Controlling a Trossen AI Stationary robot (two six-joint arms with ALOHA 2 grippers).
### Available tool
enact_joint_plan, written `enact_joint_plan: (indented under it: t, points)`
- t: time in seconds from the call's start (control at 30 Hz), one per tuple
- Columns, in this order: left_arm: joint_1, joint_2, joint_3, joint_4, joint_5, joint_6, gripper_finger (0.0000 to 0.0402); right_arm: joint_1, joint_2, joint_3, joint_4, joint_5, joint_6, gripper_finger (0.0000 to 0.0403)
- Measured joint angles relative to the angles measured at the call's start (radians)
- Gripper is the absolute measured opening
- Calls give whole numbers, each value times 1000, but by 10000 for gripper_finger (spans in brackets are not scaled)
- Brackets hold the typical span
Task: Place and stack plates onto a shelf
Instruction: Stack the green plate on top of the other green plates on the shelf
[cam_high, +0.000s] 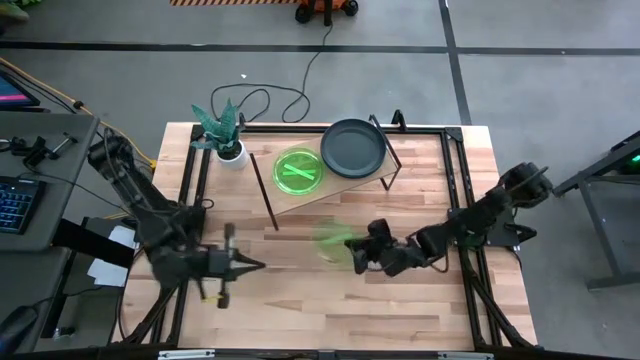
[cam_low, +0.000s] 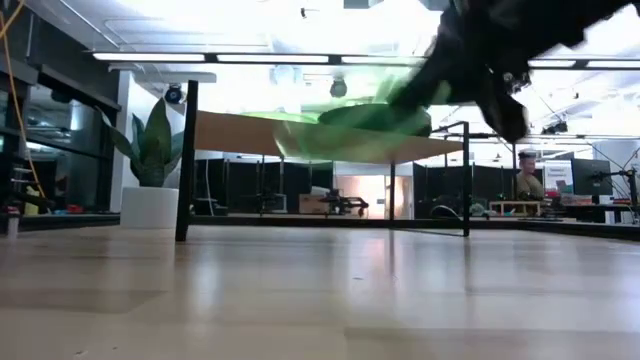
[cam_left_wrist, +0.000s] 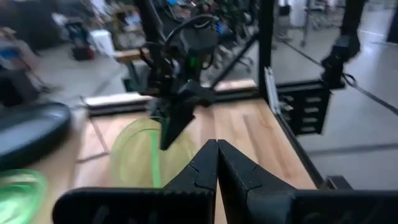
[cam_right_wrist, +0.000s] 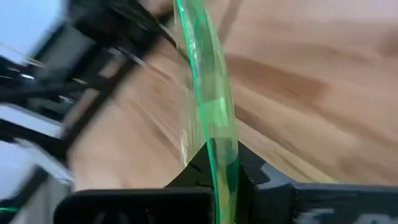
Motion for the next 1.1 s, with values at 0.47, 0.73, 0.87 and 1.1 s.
enact_joint_plan:
  t: [0.47, 0.73, 0.87, 1.1]
  points:
    - [-127, -22, 0, -7, -194, 52, 1, -267, 0, 35, 576, 18, -392, 0]
    - [-127, -22, 0, -7, -194, 71, 1, -365, 136, 238, 473, 6, -430, 0]
    - [-127, -22, 0, -7, -194, 68, 1, -384, 191, 337, 337, 19, -418, 0]
    - [-126, -22, 0, -9, -194, 45, 0, -402, 223, 412, 200, 19, -414, 0]
